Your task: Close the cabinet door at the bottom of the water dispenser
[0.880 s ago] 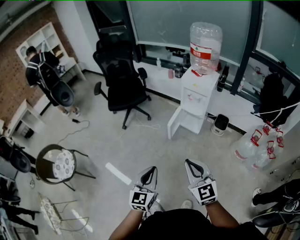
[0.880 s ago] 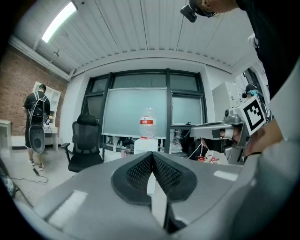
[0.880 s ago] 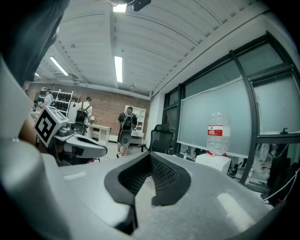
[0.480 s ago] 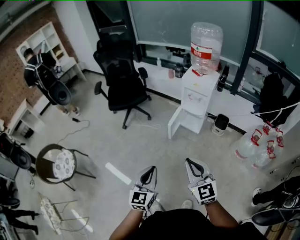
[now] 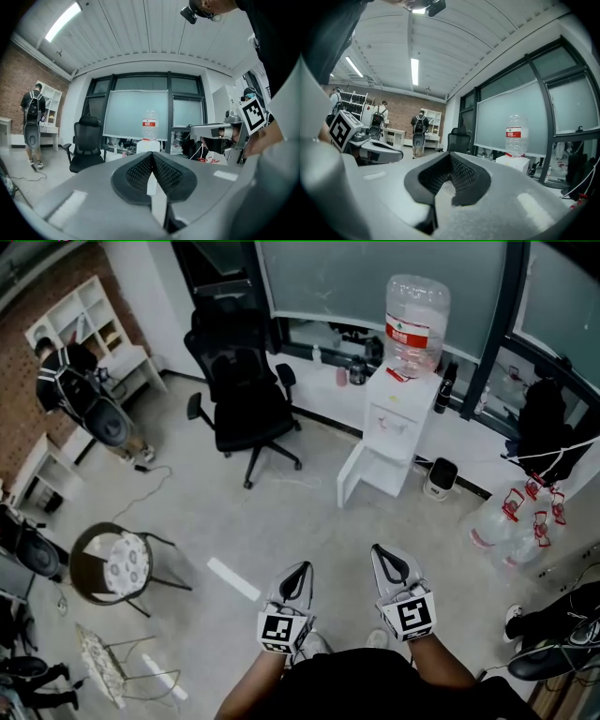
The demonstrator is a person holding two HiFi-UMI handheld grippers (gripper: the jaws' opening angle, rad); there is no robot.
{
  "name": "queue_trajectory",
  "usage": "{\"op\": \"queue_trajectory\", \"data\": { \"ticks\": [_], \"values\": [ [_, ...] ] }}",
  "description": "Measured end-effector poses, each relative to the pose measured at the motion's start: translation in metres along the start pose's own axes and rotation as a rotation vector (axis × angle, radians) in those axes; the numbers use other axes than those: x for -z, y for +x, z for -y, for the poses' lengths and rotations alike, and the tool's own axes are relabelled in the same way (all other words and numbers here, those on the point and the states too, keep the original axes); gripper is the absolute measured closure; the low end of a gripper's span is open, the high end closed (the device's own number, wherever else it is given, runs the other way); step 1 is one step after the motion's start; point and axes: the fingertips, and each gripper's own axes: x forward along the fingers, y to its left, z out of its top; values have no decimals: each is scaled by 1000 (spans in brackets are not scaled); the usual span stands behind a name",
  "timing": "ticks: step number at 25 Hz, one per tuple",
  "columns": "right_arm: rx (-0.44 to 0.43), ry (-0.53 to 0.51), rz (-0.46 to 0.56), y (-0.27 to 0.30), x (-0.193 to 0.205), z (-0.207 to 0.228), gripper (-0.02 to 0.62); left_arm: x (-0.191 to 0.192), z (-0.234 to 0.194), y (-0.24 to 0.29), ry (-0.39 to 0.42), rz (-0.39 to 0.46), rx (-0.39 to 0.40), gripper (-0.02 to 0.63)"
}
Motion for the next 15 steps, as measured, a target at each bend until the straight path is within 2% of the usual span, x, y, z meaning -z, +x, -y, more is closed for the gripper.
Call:
{"op": "queue_trajectory", "data": {
  "ticks": [6, 11, 15],
  "values": [
    [31, -6, -5, 17, -3, -19, 592, -3, -25, -6, 3, 15, 30, 588],
    [63, -29, -14, 25, -5, -44, 592, -2, -45, -22, 46, 17, 66, 588],
    [78, -17, -41, 27, 7, -53, 592, 2, -65, -29, 45, 13, 49, 588]
  ]
}}
